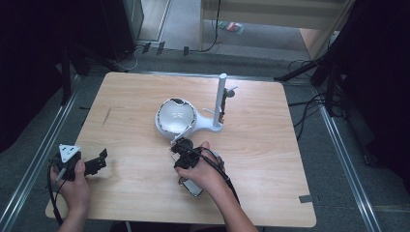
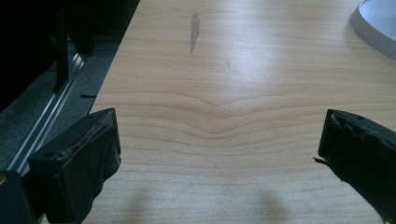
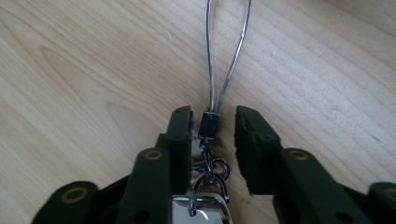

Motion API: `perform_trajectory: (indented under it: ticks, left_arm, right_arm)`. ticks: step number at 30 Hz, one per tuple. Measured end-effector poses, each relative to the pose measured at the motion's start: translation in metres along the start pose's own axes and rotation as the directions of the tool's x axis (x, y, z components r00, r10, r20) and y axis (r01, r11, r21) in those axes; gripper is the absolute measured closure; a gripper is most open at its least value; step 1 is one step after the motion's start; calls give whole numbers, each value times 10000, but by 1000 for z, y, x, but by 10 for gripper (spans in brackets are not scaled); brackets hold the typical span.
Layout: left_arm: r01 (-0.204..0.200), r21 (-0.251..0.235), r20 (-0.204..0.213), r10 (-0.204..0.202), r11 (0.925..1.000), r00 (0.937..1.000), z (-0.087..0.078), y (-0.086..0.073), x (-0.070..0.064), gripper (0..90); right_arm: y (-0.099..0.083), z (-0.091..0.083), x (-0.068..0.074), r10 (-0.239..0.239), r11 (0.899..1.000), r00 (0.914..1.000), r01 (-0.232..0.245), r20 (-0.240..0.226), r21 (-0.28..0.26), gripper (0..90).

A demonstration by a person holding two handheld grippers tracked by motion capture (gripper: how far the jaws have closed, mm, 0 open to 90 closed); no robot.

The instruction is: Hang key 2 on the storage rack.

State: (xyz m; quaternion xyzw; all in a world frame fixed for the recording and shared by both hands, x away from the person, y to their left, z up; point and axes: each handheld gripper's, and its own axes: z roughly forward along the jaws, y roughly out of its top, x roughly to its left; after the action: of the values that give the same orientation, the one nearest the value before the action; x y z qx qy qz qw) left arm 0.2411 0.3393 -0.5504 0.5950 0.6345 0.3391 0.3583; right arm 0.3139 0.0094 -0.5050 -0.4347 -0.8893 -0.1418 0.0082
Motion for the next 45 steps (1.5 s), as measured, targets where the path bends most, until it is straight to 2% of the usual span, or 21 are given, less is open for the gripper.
perform_trajectory:
  ticks: [3, 8, 14, 18, 24, 30, 33, 35, 37, 40, 45]
  left_arm:
    - [-6, 4, 20, 6, 10000, 10000, 0, 0, 0, 0]
    - [1, 23, 44, -1, 10000, 10000, 0, 0, 0, 0]
    - [2, 33, 28, -2, 10000, 10000, 0, 0, 0, 0]
    - [-29, 30, 8, 29, 10000, 10000, 1, 0, 0, 0]
    - [-118, 32, -41, 118, 9999, 9999, 1, 0, -2, 0]
    - [-248, 32, -87, 248, 9997, 9997, 1, 0, -3, 0]
    - [-214, 34, -71, 214, 9998, 9997, 1, 0, -2, 0]
    - [-200, 30, -59, 200, 9998, 9998, 1, 0, -2, 0]
    - [-210, 43, -78, 210, 9998, 9997, 1, 0, -2, 0]
    - [-181, 30, -83, 182, 9998, 9998, 1, 0, -3, 0]
    - [-202, 52, -53, 203, 9998, 9998, 1, 0, -2, 0]
  right_arm:
    - [0, 2, 2, 43, 10000, 9999, -43, 118, 59, 736]
    - [-1, 5, 2, -252, 9997, 9988, 251, 427, 27, 824]
    - [-5, 3, -2, -226, 9994, 9985, 239, 494, -253, 831]
    - [-11, 0, -7, -289, 9976, 9982, 322, 531, -612, 831]
    - [-20, -8, -13, -152, 9927, 9991, 197, 384, -1194, 831]
    - [-26, -15, -15, -354, 9809, 9988, 410, 328, -1901, 831]
    - [-30, -18, -16, -254, 9737, 9994, 301, 238, -2258, 831]
    - [-32, -20, -17, -183, 9674, 9997, 220, 167, -2522, 831]
    - [-33, -22, -18, -333, 9609, 9991, 393, 264, -2742, 831]
    - [-35, -25, -19, -235, 9525, 9993, 307, 274, -3030, 831]
    - [-42, -30, -22, -63, 9323, 9997, 152, 256, -3614, 831]
